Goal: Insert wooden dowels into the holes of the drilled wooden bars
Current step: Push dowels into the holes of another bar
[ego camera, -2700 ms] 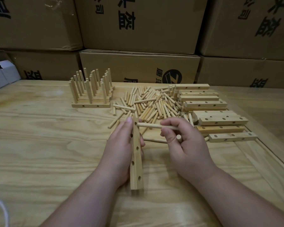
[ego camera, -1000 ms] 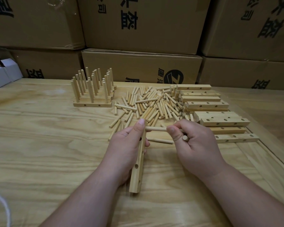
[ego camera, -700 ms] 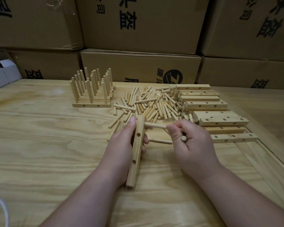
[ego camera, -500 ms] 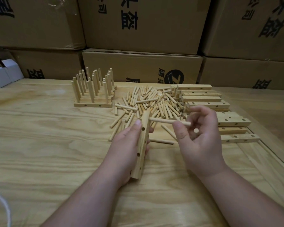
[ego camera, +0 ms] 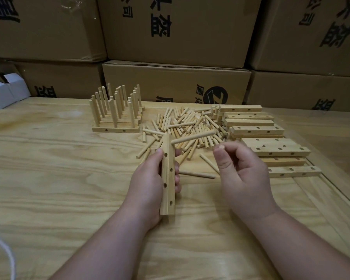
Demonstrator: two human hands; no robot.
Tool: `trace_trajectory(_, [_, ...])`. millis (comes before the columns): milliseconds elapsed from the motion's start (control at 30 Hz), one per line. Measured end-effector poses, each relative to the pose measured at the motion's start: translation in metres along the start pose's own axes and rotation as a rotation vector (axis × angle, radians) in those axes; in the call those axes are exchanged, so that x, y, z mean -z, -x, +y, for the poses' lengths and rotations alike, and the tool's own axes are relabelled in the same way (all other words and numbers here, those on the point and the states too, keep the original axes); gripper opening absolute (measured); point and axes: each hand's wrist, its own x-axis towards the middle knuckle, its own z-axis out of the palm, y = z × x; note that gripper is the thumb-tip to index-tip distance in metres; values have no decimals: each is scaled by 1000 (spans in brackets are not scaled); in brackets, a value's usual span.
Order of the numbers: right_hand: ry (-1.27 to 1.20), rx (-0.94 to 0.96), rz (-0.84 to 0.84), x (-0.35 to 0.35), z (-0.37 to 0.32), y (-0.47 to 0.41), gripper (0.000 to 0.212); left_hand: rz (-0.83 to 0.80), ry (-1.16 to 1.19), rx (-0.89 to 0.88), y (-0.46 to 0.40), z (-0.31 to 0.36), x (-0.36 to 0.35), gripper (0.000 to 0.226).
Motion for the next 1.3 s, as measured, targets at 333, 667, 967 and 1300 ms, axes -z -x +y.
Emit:
trace_trajectory(333, [-121, -56, 12, -5, -3, 7, 13, 65, -19, -43, 5, 3, -8, 50])
trace_trajectory(667, [-217, -15, -53, -8, -9, 10, 13, 140, 4, -46, 3, 3, -9, 46])
trace_trajectory(967, [-234, 13, -97, -6, -12, 10, 9, 93, 25, -58, 1, 1, -4, 45])
trace_trajectory(1300, [11, 55, -207, -3, -6, 6, 8, 63, -60, -121, 1, 0, -2, 44])
